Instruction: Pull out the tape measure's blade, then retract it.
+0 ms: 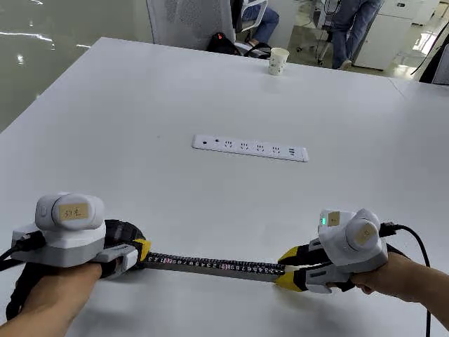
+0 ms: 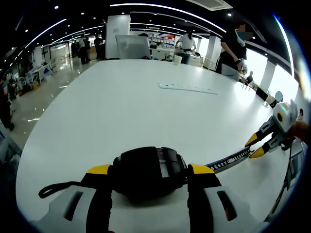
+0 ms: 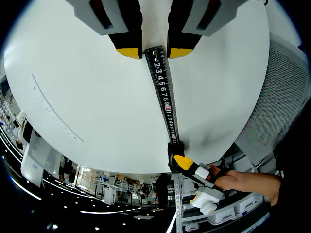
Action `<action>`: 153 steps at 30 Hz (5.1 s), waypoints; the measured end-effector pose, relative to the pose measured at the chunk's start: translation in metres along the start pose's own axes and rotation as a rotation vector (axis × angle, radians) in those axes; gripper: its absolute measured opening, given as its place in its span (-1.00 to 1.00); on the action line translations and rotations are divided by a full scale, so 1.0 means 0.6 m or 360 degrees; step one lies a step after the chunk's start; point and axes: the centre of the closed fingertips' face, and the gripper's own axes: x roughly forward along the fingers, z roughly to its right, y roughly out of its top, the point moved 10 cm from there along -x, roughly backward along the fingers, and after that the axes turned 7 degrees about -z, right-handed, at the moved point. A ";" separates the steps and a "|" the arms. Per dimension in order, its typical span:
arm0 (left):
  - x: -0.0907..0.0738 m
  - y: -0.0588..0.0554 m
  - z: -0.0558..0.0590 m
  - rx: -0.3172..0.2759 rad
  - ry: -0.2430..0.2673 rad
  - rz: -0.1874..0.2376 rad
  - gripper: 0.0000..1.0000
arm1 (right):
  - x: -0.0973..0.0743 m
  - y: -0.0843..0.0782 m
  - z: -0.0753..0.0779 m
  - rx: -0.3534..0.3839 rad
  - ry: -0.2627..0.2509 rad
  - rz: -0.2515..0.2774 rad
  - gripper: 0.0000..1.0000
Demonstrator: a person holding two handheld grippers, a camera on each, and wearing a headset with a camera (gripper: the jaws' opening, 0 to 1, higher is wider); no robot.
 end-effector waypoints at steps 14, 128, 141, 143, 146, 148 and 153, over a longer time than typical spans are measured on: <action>0.003 0.002 -0.001 -0.0010 0.0010 -0.0018 0.19 | 0.003 0.000 -0.002 -0.0034 0.0000 -0.0001 -0.76; 0.003 0.005 -0.010 0.0069 -0.0042 -0.0115 0.09 | 0.028 0.043 -0.009 -0.0106 0.0026 -0.0040 -0.80; 0.004 0.006 -0.009 0.0066 -0.0050 -0.0118 0.09 | 0.039 0.057 -0.010 -0.0110 0.0039 -0.0021 -0.80; 0.004 0.006 -0.009 0.0065 -0.0049 -0.0117 0.09 | 0.041 0.060 -0.009 -0.0106 0.0039 -0.0014 -0.80; 0.005 0.006 -0.009 0.0066 -0.0051 -0.0119 0.09 | 0.044 0.062 -0.010 -0.0104 0.0042 -0.0012 -0.80; 0.005 0.006 -0.009 0.0066 -0.0052 -0.0119 0.09 | 0.045 0.064 -0.010 -0.0101 0.0044 -0.0006 -0.80; 0.005 0.006 -0.009 0.0065 -0.0055 -0.0119 0.09 | 0.050 0.070 -0.012 -0.0099 0.0047 0.0002 -0.80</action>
